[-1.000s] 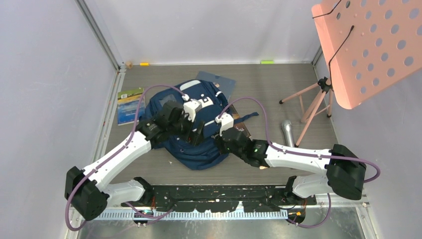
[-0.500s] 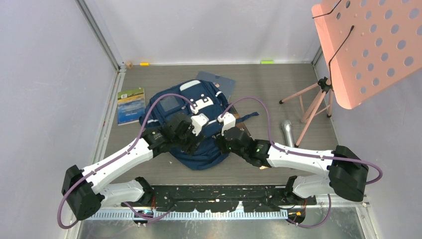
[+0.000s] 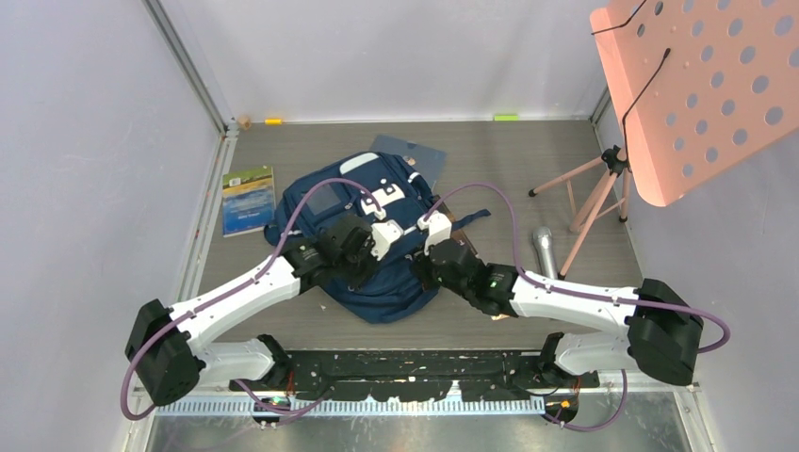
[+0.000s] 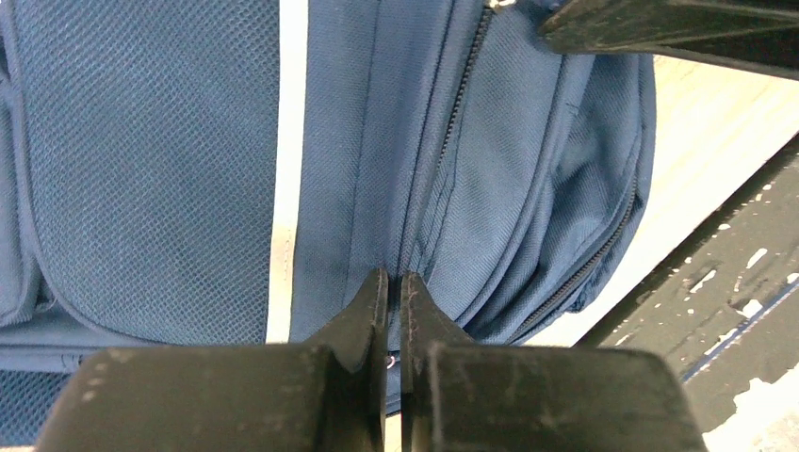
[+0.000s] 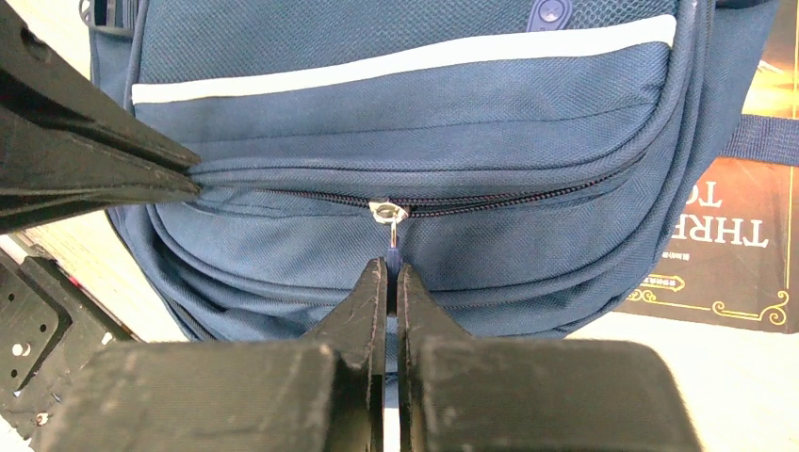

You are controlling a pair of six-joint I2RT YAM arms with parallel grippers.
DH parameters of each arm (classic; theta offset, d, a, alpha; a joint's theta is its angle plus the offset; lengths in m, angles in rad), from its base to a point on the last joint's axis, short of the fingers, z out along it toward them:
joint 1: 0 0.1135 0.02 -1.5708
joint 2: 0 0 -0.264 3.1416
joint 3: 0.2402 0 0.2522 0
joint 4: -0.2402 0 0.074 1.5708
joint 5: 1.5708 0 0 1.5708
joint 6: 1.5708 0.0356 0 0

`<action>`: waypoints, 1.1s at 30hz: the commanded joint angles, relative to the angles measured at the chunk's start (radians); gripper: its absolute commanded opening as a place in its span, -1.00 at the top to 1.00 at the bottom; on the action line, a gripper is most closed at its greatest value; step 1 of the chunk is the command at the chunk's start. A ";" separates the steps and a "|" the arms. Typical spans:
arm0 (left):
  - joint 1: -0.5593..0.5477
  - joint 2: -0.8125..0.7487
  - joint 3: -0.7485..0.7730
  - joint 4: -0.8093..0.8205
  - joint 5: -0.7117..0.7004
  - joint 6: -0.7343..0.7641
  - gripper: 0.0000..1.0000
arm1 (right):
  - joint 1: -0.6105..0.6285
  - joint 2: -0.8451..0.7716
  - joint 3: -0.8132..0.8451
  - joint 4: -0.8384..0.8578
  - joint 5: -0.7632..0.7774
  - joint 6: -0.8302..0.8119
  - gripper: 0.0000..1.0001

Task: Pack the student bag
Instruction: Unzip the student bag at the center of the board.

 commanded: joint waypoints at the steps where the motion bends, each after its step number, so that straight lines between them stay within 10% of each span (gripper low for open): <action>1: -0.017 0.010 0.037 0.068 0.087 -0.020 1.00 | -0.018 -0.059 0.007 -0.007 0.036 -0.013 0.99; 15: -0.027 0.127 0.049 0.509 0.163 -0.287 1.00 | -0.038 -0.054 0.048 -0.176 -0.035 -0.094 0.99; 33: -0.023 0.170 0.099 0.594 0.111 -0.321 1.00 | 0.132 0.013 0.015 -0.034 0.035 0.037 0.99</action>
